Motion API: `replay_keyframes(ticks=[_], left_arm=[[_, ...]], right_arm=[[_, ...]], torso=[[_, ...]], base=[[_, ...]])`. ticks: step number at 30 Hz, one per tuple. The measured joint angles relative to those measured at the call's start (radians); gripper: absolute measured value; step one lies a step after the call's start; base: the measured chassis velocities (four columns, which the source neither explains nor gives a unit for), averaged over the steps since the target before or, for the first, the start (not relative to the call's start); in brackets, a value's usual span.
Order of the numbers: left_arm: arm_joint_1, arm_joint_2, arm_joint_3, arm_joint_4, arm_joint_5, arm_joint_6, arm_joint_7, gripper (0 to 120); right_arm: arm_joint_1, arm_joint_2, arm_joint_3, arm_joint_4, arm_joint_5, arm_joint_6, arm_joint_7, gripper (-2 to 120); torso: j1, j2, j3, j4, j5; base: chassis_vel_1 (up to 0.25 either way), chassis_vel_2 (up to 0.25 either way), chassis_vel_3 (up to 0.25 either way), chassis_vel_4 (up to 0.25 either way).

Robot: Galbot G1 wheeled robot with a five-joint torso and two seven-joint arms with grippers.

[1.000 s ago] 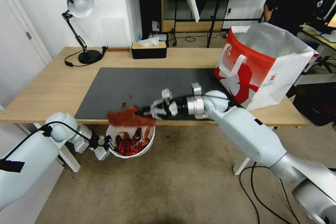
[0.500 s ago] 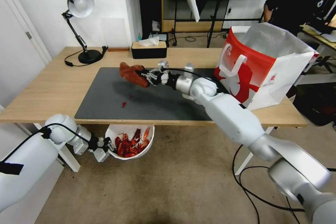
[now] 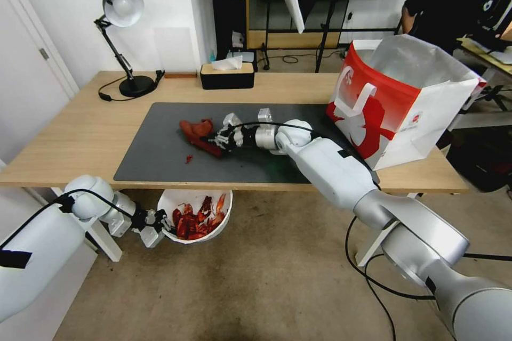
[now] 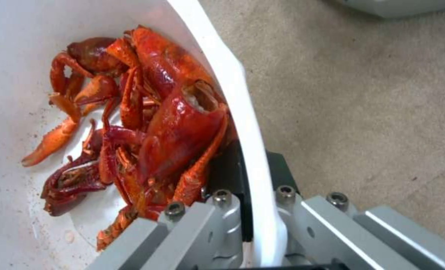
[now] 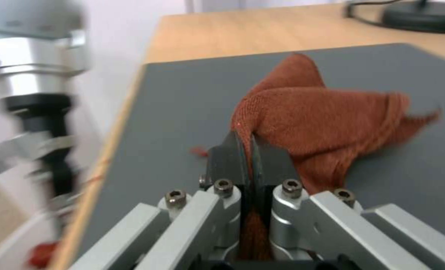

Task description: Sweep shrimp from table into container with towel, then put container into takeout bag.

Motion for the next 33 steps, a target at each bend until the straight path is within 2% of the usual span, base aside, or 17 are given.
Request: replay_keyframes(ticks=[6, 12, 18, 21, 28, 31, 33], left_arm=[[-0.017, 0.0, 0.007, 0.005, -0.002, 0.0, -0.002, 0], [-0.02, 0.0, 0.009, 0.007, -0.003, 0.001, -0.003, 0], [-0.02, 0.0, 0.01, 0.011, -0.003, 0.001, -0.004, 0], [-0.019, 0.0, 0.011, 0.01, -0.003, 0.001, -0.005, 0], [-0.019, 0.003, 0.012, 0.007, -0.003, 0.001, -0.005, 0], [-0.016, 0.004, 0.014, -0.001, -0.003, 0.001, -0.004, 0], [-0.014, 0.004, 0.015, -0.004, -0.003, 0.001, -0.004, 0]], right_arm=[[-0.017, -0.032, 0.0, 0.044, 0.01, 0.013, -0.136, 0], [-0.034, -0.056, 0.0, 0.091, 0.01, -0.004, -0.2, 0], [-0.058, -0.096, 0.003, 0.171, -0.004, -0.042, -0.308, 0], [-0.068, -0.12, 0.001, 0.214, -0.004, -0.056, -0.325, 0], [-0.089, -0.153, 0.008, 0.281, 0.025, -0.062, -0.291, 0], [-0.12, -0.198, 0.062, 0.355, 0.119, -0.056, -0.174, 0], [-0.128, -0.211, 0.074, 0.37, 0.142, -0.053, -0.146, 0]], torso=[[0.0, 0.0, 0.0, -0.0002, 0.0002], [0.0, 0.0, 0.0, 0.0, 0.0003], [0.0, 0.0, 0.0, 0.0, 0.0003], [0.0, 0.0, 0.0, -0.0001, 0.0003], [0.0, 0.0, 0.0, 0.0001, 0.0004], [0.0, 0.0, 0.0, 0.0001, 0.0004], [0.0, 0.0, 0.0, 0.0, 0.0004]], base=[[0.0, 0.0, 0.0, 0.0], [0.0, 0.0, 0.0, 0.0], [0.0, 0.0, 0.0, 0.0], [0.0, 0.0, 0.0, 0.0], [0.0, 0.0, 0.0, 0.0], [0.0, 0.0, 0.0, 0.0], [0.0, 0.0, 0.0, 0.0]])
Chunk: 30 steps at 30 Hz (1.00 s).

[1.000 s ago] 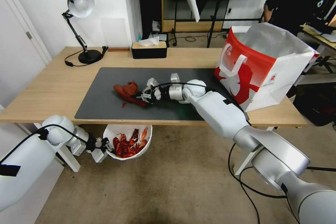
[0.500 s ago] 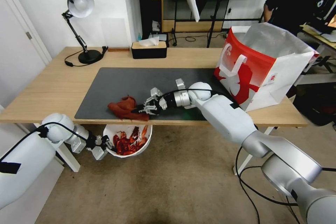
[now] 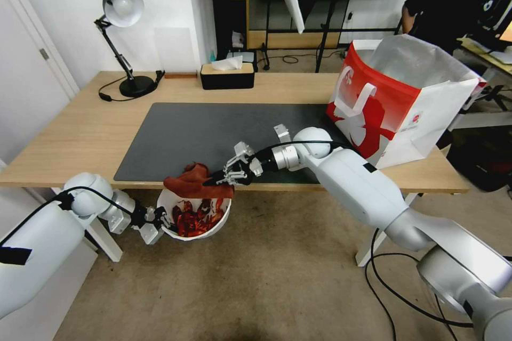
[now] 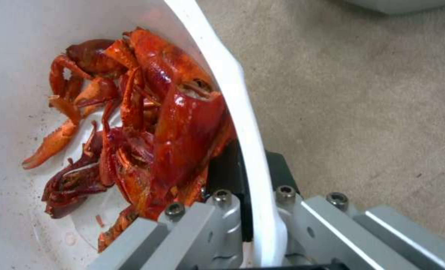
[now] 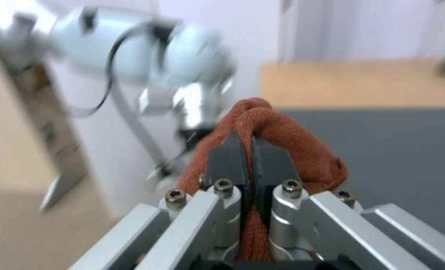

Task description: Sweep shrimp from table into container with towel, then put container into takeout bag.

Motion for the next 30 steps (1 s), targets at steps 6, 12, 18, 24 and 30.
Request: replay_keyframes(ticks=[6, 12, 18, 24, 30], left_arm=[[0.018, -0.004, 0.002, -0.014, 0.016, 0.0, 0.002, 0], [0.043, -0.007, 0.003, -0.034, 0.028, -0.001, 0.003, 0], [0.07, -0.004, 0.0, -0.062, 0.034, 0.0, 0.004, 0], [0.075, -0.007, 0.002, -0.073, 0.043, 0.004, 0.007, 0], [0.113, -0.004, -0.008, -0.101, 0.053, 0.009, 0.007, 0]], right_arm=[[-0.1, -0.102, 0.112, 0.113, 0.05, 0.032, 0.371, 0], [-0.2, -0.186, 0.189, 0.199, 0.061, 0.051, 0.621, 0], [-0.356, -0.243, 0.272, 0.356, 0.042, 0.009, 0.867, 0], [-0.459, -0.231, 0.31, 0.429, -0.049, -0.012, 1.018, 0], [-0.576, -0.183, 0.341, 0.485, -0.095, -0.045, 1.205, 0]], torso=[[0.0, 0.0, 0.0, -0.0002, 0.0002], [0.0, 0.0, 0.0, -0.0003, 0.0003], [0.0, 0.0, 0.0, 0.0, 0.0003], [0.0, 0.0, 0.0, -0.0002, 0.0001], [0.0, 0.0, 0.0, 0.0, 0.0]], base=[[0.0, 0.0, 0.0, 0.0], [0.0, 0.0, 0.0, 0.0], [0.0, 0.0, 0.0, 0.0], [0.0, 0.0, 0.0, 0.0], [0.0, 0.0, 0.0, 0.0]])
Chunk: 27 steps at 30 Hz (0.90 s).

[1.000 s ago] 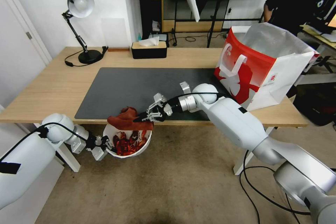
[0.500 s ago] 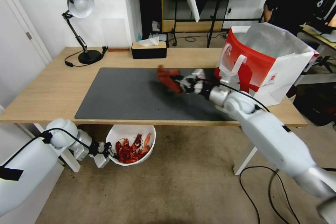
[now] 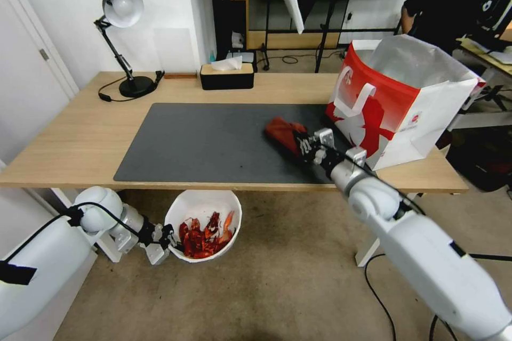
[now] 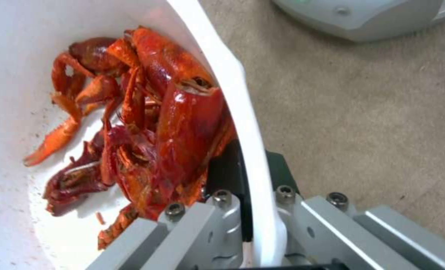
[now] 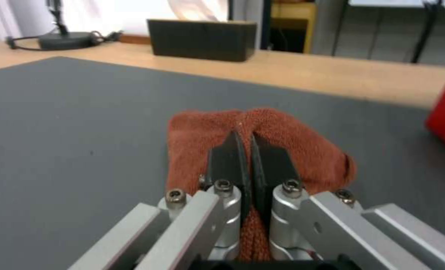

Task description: Sweep shrimp from table into container with towel, then put container into takeout bag.

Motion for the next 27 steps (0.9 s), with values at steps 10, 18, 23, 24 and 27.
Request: replay_keyframes(ticks=[10, 18, 23, 24, 27], left_arm=[[0.061, 0.023, -0.03, -0.045, 0.003, 0.001, 0.0, 0], [0.155, 0.053, -0.067, -0.108, 0.007, -0.003, -0.003, 0], [0.215, 0.08, -0.092, -0.191, 0.005, -0.011, -0.004, 0], [0.215, 0.08, -0.092, -0.191, 0.005, -0.011, -0.004, 0], [0.237, 0.097, -0.099, -0.249, 0.004, -0.018, 0.0, 0]], right_arm=[[-0.087, 0.029, 0.057, 0.141, 0.028, -0.157, 0.103, 32], [-0.17, 0.052, 0.116, 0.226, -0.012, -0.191, 0.192, 61], [-0.279, 0.075, 0.182, 0.282, -0.098, -0.089, 0.157, 83], [-0.279, 0.075, 0.182, 0.282, -0.098, -0.089, 0.157, 83], [-0.346, 0.096, 0.214, 0.321, -0.131, -0.055, 0.146, 96]], torso=[[0.0, 0.0, 0.0, 0.0, -0.0003], [0.0, 0.0, 0.0, -0.0001, -0.0001], [0.0, 0.0, 0.0, 0.0002, 0.0003], [0.0, 0.0, 0.0, 0.0002, 0.0003], [0.0, 0.0, 0.0, -0.0008, -0.0002]], base=[[0.0, 0.0, 0.0, 0.0], [0.0, 0.0, 0.0, 0.0], [0.0, 0.0, 0.0, 0.0], [0.0, 0.0, 0.0, 0.0], [0.0, 0.0, 0.0, 0.0]])
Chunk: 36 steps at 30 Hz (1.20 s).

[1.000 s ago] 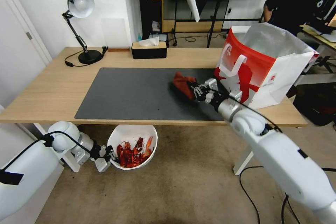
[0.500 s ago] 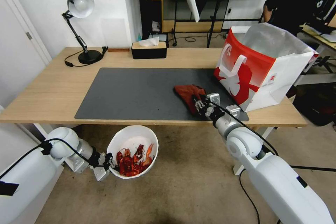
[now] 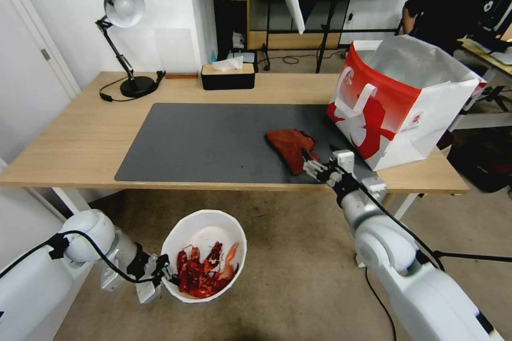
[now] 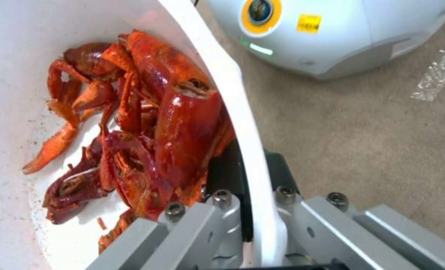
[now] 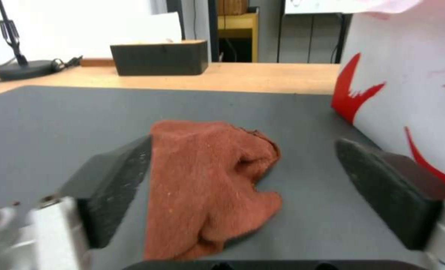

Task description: Sweep shrimp from table into container with towel, then put container into takeout bag.

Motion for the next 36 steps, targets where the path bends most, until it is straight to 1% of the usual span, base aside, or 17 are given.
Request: replay_keyframes(ticks=[1, 5, 9, 12, 13, 14, 16, 17, 19, 21, 24, 26, 27, 28, 32, 34, 36], left_arm=[[0.007, 0.013, -0.001, -0.017, -0.004, -0.004, 0.001, 0], [0.011, 0.038, -0.001, -0.044, -0.018, -0.009, 0.001, 0], [0.007, 0.088, -0.013, -0.093, -0.057, -0.015, 0.002, 0], [0.046, 0.12, -0.083, -0.143, -0.108, -0.018, 0.013, 0], [0.075, 0.137, -0.138, -0.175, -0.143, -0.018, 0.023, 0], [0.075, 0.137, -0.138, -0.175, -0.143, -0.018, 0.023, 0], [0.085, 0.158, -0.198, -0.213, -0.19, -0.013, 0.037, 0], [0.085, 0.158, -0.198, -0.213, -0.19, -0.013, 0.037, 0], [0.054, 0.187, -0.224, -0.236, -0.252, 0.015, 0.042, 0], [0.039, 0.194, -0.225, -0.237, -0.271, 0.028, 0.041, 0], [-0.032, 0.224, -0.226, -0.226, -0.36, 0.099, 0.02, 0], [-0.035, 0.227, -0.229, -0.224, -0.374, 0.107, 0.017, 0], [-0.055, 0.237, -0.235, -0.209, -0.434, 0.139, 0.006, 0], [-0.094, 0.244, -0.226, -0.186, -0.482, 0.17, -0.011, 0], [-0.148, 0.248, -0.218, -0.154, -0.527, 0.199, -0.028, 0], [-0.228, 0.25, -0.188, -0.106, -0.565, 0.229, -0.046, 0], [-0.249, 0.25, -0.178, -0.093, -0.573, 0.237, -0.052, 0]], right_arm=[[-0.022, 0.008, 0.015, 0.011, -0.016, 0.011, -0.006, 99], [-0.052, 0.019, 0.038, 0.023, -0.036, 0.025, -0.016, 100], [-0.1, 0.036, 0.086, 0.033, -0.056, 0.046, -0.031, 100], [-0.104, 0.044, 0.091, 0.028, -0.061, 0.058, -0.04, 100], [-0.101, 0.047, 0.087, 0.023, -0.062, 0.062, -0.043, 100], [-0.101, 0.047, 0.087, 0.023, -0.062, 0.062, -0.043, 100], [-0.098, 0.05, 0.082, 0.019, -0.062, 0.064, -0.052, 100], [-0.098, 0.05, 0.082, 0.019, -0.062, 0.064, -0.052, 100], [-0.1, 0.055, 0.08, 0.019, -0.063, 0.066, -0.06, 100], [-0.101, 0.056, 0.079, 0.019, -0.063, 0.067, -0.061, 100], [-0.103, 0.059, 0.07, 0.028, -0.065, 0.071, -0.066, 100], [-0.102, 0.059, 0.067, 0.028, -0.065, 0.071, -0.066, 100], [-0.099, 0.056, 0.057, 0.028, -0.065, 0.072, -0.069, 100], [-0.098, 0.054, 0.048, 0.028, -0.065, 0.075, -0.073, 100], [-0.091, 0.051, 0.032, 0.024, -0.067, 0.084, -0.079, 100], [-0.086, 0.051, 0.019, 0.012, -0.088, 0.108, -0.09, 100], [-0.087, 0.052, 0.017, 0.01, -0.097, 0.12, -0.091, 100]], torso=[[0.0, 0.0, 0.0, 0.001, 0.0003], [0.0, 0.0, 0.0, 0.0011, -0.0001], [0.0, 0.0, 0.0, -0.0001, -0.0001], [0.0, 0.0, 0.0, 0.0007, 0.0002], [0.0, 0.0, 0.0, 0.001, 0.0], [0.0, 0.0, 0.0, 0.001, 0.0], [0.0, 0.0, 0.0, 0.0013, 0.0001], [0.0, 0.0, 0.0, 0.0013, 0.0001], [0.0, 0.0, 0.0, 0.0009, 0.0001], [0.0, 0.0, 0.0, 0.0007, 0.0002], [0.0, 0.0, 0.0, 0.0002, -0.0001], [0.0, 0.0, 0.0, 0.0003, -0.0001], [0.0, 0.0, 0.0, 0.001, 0.0002], [0.0, 0.0, 0.0, 0.0012, 0.0], [0.0, 0.0, 0.0, 0.0003, -0.0001], [0.0, 0.0, 0.0, 0.0009, 0.0002], [0.0, 0.0, 0.0, 0.0008, 0.0001]], base=[[0.0, 0.0, 0.0, 0.0], [0.0, 0.0, 0.0, 0.0], [0.0, 0.0, 0.0, 0.0], [0.0, 0.0, 0.0, 0.0], [0.0, 0.0, 0.0, 0.0], [0.0, 0.0, 0.0, 0.0], [0.0, 0.0, 0.0, 0.0], [0.0, 0.0, 0.0, 0.0], [0.0, 0.0, 0.0, 0.0], [0.0, 0.0, 0.0, 0.0], [0.0, 0.0, 0.0, 0.0], [0.0, 0.0, 0.0, 0.0], [0.0, 0.0, 0.0, 0.0], [0.0, 0.0, 0.0, 0.0], [0.0, 0.0, 0.0, 0.0], [0.0, 0.0, 0.0, 0.0], [0.0, 0.0, 0.0, 0.0]])
